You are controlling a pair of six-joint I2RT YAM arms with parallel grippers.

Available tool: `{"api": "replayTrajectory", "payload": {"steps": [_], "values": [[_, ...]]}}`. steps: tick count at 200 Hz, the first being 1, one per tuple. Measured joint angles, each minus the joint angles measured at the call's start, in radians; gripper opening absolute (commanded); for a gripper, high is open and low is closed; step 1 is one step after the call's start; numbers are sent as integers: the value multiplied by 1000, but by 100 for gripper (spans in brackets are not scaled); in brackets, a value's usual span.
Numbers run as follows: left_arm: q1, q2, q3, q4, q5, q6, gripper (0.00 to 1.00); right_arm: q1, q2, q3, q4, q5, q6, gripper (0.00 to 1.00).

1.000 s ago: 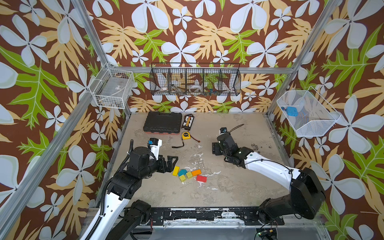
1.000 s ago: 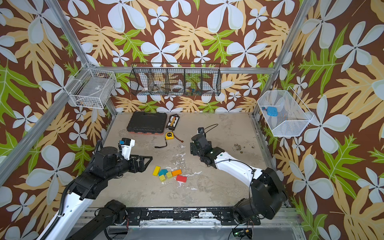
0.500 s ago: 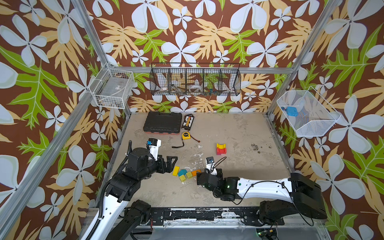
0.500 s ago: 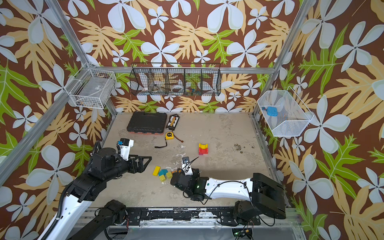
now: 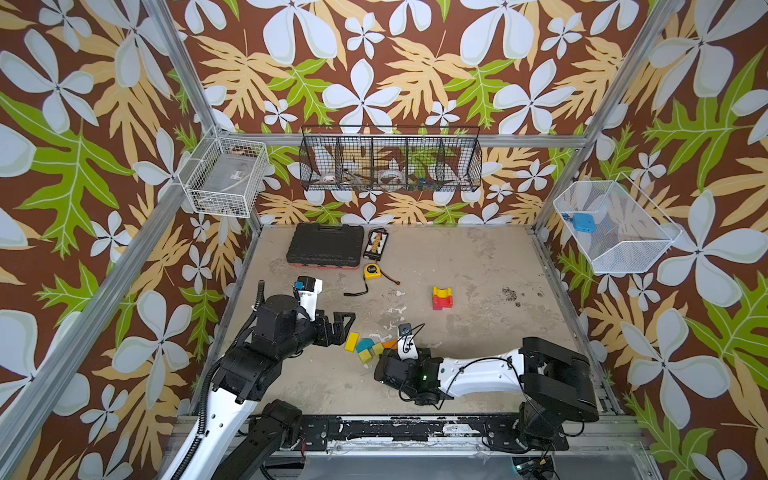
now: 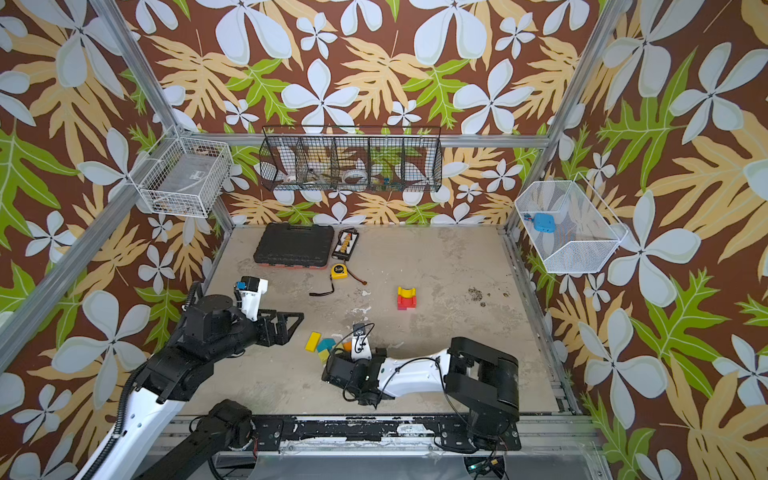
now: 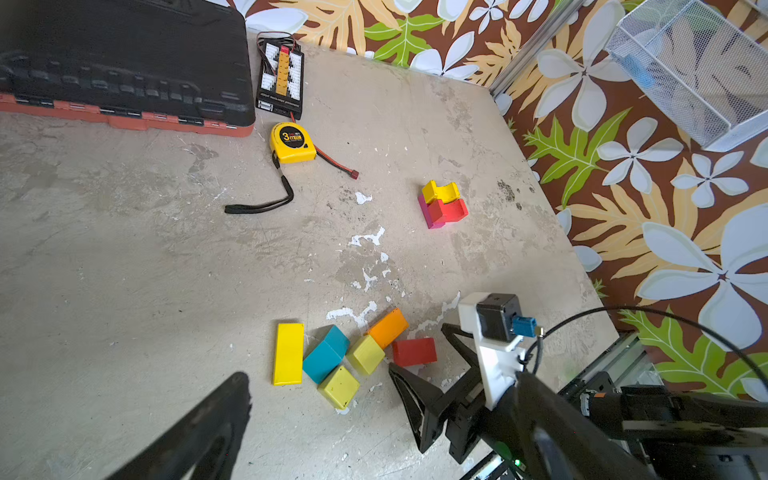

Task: Build the wood block tower
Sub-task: 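Lower the right gripper and close it on the red rectangular block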

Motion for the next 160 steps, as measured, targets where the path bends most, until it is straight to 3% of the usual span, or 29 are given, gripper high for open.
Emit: {"api": "replayTrajectory", "payload": {"steps": [57,160], "values": [[0,-3,0,0,0,0,100,-2,79,47,-49,5,35,100],[0,-3,0,0,0,0,100,0,9,-82,-95,51,164,97]]}}
